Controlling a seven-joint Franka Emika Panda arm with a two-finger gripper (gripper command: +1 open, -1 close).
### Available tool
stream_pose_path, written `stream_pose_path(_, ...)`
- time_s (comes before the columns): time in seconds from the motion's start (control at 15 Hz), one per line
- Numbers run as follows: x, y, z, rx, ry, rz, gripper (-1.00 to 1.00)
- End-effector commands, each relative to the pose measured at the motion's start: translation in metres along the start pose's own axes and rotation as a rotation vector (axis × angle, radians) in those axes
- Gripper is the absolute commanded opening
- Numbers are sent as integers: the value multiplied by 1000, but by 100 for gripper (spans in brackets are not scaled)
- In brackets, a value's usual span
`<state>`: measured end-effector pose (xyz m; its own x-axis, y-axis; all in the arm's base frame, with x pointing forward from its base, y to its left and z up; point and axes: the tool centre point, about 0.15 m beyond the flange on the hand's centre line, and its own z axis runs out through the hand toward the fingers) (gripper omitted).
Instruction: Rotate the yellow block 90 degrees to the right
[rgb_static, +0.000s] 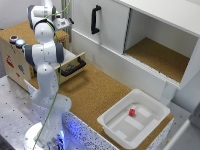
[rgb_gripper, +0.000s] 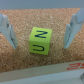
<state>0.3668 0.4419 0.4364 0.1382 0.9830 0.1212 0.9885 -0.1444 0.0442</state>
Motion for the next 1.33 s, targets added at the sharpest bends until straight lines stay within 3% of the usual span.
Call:
stream_pose_path(0.0,27,14,0,47,-176,14,-100)
stream_pose_path(0.53,40,9,0,30,-194,68,-100)
stream_pose_path(0.8,36,5,-29,4,-220,73,-100)
stream_pose_path(0.93,32,0,-42,30,-190,58,-100)
stream_pose_path(1.27,28,1,-29,112,-170,181,-100)
